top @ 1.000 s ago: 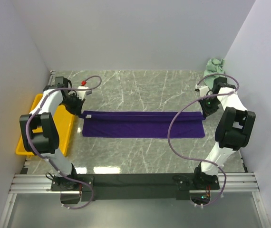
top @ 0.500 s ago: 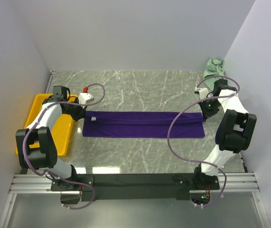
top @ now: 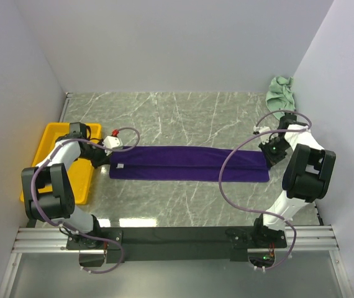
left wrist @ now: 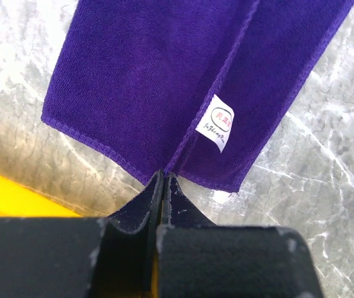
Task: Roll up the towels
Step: Fold the towel
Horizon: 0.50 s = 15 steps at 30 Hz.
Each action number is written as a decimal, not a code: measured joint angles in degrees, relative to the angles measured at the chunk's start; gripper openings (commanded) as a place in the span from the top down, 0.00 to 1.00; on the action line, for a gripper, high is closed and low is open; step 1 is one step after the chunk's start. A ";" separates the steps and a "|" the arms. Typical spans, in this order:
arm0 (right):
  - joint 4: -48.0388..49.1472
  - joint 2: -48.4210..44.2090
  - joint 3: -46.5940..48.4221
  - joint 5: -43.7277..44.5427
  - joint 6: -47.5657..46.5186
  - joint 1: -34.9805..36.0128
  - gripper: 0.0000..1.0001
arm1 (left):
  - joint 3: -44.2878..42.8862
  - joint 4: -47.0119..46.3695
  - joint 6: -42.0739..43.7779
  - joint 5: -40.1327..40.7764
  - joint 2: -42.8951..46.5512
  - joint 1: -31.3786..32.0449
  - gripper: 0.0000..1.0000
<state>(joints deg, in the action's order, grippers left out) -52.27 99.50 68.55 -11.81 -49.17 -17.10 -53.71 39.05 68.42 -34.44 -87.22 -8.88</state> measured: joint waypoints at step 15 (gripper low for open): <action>-0.92 -2.54 0.55 -0.15 -1.99 -0.04 1.00 | 0.68 1.81 2.10 0.15 0.13 -0.31 0.99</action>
<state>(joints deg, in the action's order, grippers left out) -53.19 96.97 69.10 -11.97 -51.16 -17.15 -53.04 40.86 70.52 -34.28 -87.09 -9.19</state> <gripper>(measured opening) 0.009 0.015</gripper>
